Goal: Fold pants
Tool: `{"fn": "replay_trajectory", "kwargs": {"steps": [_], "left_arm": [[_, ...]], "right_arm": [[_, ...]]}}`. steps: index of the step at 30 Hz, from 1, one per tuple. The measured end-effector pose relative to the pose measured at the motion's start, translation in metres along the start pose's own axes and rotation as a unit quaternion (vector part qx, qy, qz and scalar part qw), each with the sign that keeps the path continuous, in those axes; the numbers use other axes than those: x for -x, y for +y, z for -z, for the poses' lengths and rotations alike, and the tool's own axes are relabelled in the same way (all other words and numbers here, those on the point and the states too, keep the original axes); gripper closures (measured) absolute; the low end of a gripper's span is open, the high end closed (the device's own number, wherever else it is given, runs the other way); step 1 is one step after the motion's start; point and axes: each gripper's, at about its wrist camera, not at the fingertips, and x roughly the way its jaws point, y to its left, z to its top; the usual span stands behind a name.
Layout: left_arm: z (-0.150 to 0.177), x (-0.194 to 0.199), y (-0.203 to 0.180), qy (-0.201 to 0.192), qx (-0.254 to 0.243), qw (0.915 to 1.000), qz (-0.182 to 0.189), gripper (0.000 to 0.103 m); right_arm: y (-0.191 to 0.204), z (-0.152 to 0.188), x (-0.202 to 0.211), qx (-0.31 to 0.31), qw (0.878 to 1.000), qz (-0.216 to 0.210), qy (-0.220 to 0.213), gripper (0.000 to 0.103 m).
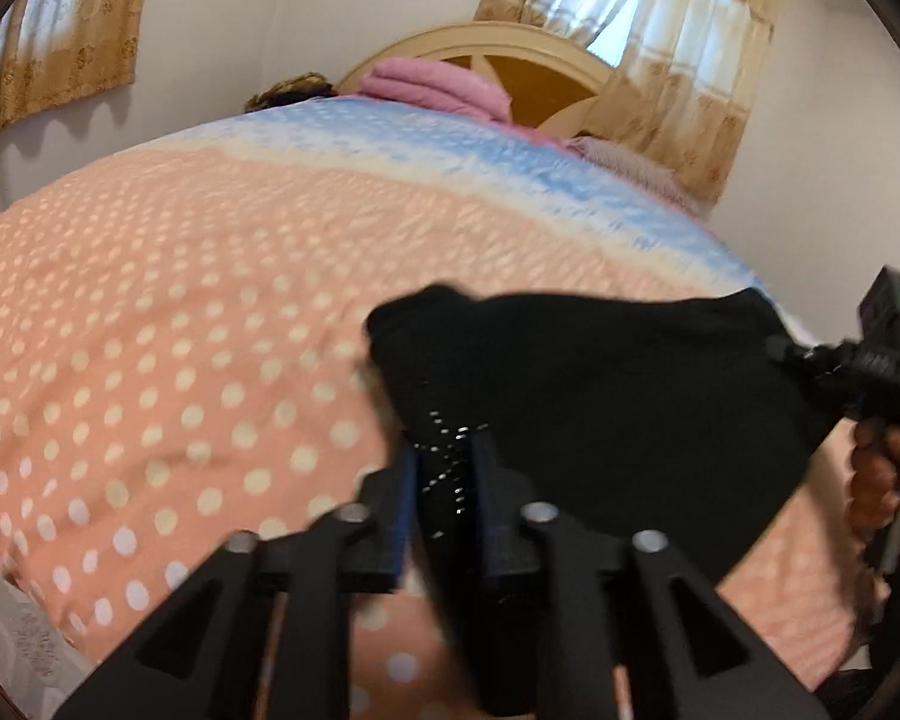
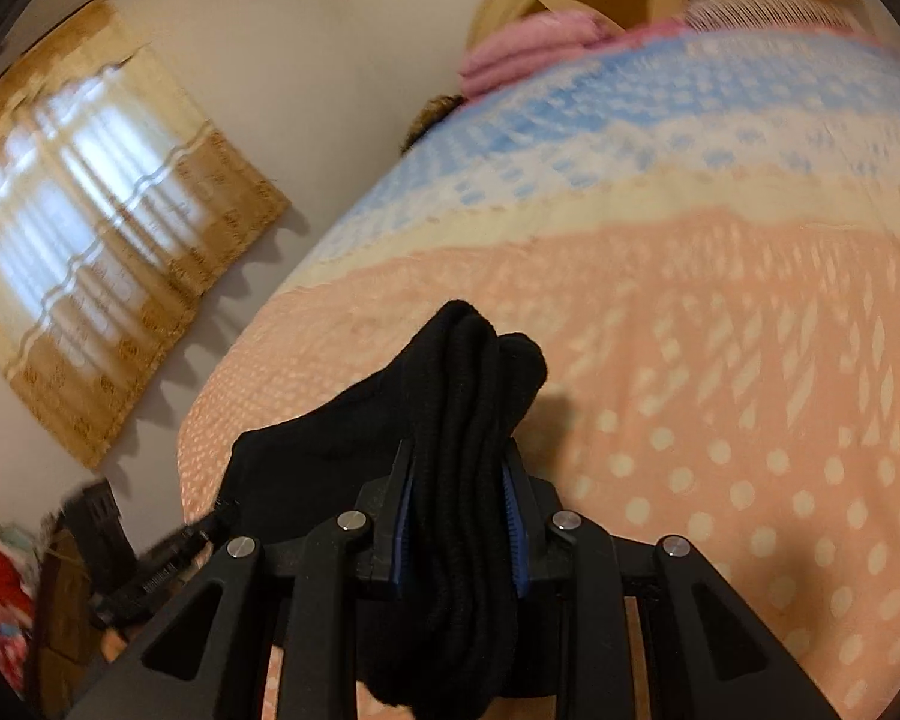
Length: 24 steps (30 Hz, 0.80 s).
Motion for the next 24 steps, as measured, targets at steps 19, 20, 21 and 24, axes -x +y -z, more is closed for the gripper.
{"fn": "replay_trajectory", "kwargs": {"steps": [19,20,21,24], "left_arm": [[0.012,0.037,-0.028,-0.046,0.004,0.996,-0.076,0.033],[0.012,0.039,-0.033,-0.047,-0.001,0.9961,-0.075,0.033],[0.012,0.039,-0.04,-0.047,-0.01,0.996,-0.075,0.033],[0.012,0.046,-0.053,-0.053,-0.03,0.995,-0.079,0.033]], "right_arm": [[-0.052,0.021,0.066,-0.076,0.995,0.044,-0.053,0.043],[-0.052,0.022,0.071,-0.072,0.995,0.048,-0.056,0.043],[-0.053,0.023,0.073,-0.069,0.995,0.05,-0.057,0.043],[-0.054,0.029,0.083,-0.066,0.994,0.054,-0.062,0.043]]}}
